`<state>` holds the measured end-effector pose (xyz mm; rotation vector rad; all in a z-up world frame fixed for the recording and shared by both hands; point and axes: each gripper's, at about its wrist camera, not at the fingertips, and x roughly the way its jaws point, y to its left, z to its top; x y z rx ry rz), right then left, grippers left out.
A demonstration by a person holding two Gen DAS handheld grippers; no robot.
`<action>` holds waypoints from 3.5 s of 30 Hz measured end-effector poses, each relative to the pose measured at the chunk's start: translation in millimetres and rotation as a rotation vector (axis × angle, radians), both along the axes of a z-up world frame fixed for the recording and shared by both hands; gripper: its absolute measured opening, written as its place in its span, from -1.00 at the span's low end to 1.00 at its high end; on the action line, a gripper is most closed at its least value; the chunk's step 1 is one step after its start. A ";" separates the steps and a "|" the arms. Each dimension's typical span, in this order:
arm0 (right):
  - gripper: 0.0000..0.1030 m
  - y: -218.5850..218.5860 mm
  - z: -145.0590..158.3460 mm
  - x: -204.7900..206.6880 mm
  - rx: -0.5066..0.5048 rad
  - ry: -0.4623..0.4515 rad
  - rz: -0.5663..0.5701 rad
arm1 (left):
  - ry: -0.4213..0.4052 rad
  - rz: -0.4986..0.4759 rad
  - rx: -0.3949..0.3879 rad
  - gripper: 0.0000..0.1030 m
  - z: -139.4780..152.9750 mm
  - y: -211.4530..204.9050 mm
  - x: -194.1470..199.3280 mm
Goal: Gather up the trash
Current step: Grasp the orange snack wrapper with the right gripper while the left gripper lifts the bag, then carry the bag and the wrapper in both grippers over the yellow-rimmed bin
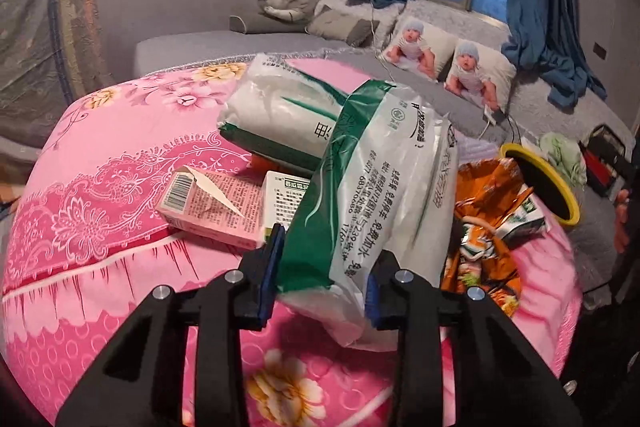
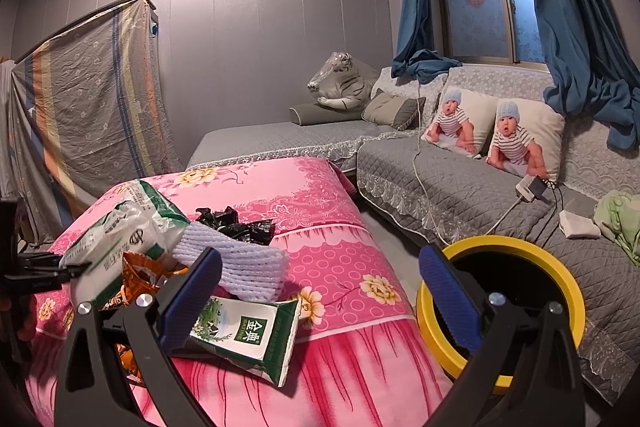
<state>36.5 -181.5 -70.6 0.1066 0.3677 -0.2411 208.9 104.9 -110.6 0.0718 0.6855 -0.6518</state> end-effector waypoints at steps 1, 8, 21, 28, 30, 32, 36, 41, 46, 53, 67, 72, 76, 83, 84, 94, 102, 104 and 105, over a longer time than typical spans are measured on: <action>0.85 -0.2 0.9 -0.4 -0.007 -0.002 0.006 | -0.008 0.010 -0.019 -0.40 4.3 0.1 -5.6; 0.85 -2.6 2.1 2.4 0.033 0.029 0.222 | -0.037 0.054 -0.199 -0.41 27.9 25.2 -39.4; 0.85 75.7 -26.4 75.2 0.096 0.192 0.642 | -0.128 0.180 -0.330 -0.41 51.0 54.6 -96.7; 0.79 87.1 -29.5 112.5 0.106 0.264 0.705 | -0.119 0.167 -0.356 -0.41 48.4 61.4 -93.7; 0.66 90.9 -33.5 118.0 0.096 0.281 0.715 | -0.116 0.160 -0.363 -0.41 47.1 61.9 -93.1; 0.56 95.5 -38.9 127.0 0.095 0.313 0.730 | -0.117 0.156 -0.362 -0.41 46.3 61.4 -91.9; 0.21 100.8 -49.0 136.4 0.109 0.356 0.754 | -0.112 0.155 -0.363 -0.41 43.7 62.6 -88.6; -0.38 98.8 -50.2 133.7 0.149 0.373 0.780 | -0.119 0.167 -0.348 -0.41 45.0 62.4 -90.3; -0.48 94.5 -32.4 118.0 0.180 0.335 0.840 | -0.129 0.174 -0.355 -0.41 51.0 63.0 -92.5; -0.48 63.1 10.3 94.1 0.240 0.225 0.825 | -0.171 0.159 -0.349 -0.41 68.9 50.8 -104.0; -0.48 -61.4 48.4 36.5 0.265 0.030 0.520 | -0.221 0.025 -0.264 -0.41 108.3 -35.4 -102.2; -0.48 -112.2 53.6 12.4 0.240 -0.035 0.342 | -0.216 -0.072 -0.222 -0.41 116.9 -93.6 -91.0; -0.48 -153.7 52.5 -7.9 0.192 -0.072 0.166 | -0.193 -0.151 -0.203 -0.41 120.5 -144.5 -80.0; -0.48 -219.3 34.6 -40.8 0.134 -0.085 -0.152 | -0.167 -0.295 -0.166 -0.41 118.2 -240.4 -67.4; -0.48 -225.4 31.4 -45.0 0.129 -0.083 -0.177 | -0.163 -0.313 -0.160 -0.41 116.3 -252.8 -66.2; -0.48 -266.1 -11.3 -58.9 0.076 -0.005 -0.358 | -0.069 -0.406 -0.096 -0.41 77.6 -367.6 -52.7; -0.48 -285.6 -46.0 -57.6 0.137 0.063 -0.406 | 0.021 -0.396 -0.027 -0.41 35.5 -426.8 -41.3; -0.48 -291.5 -52.3 -57.9 0.155 0.078 -0.417 | 0.038 -0.393 -0.012 -0.41 28.2 -437.5 -40.2; -0.48 -294.1 -56.0 -58.5 0.163 0.084 -0.423 | 0.049 -0.393 -0.007 -0.41 24.4 -441.0 -39.6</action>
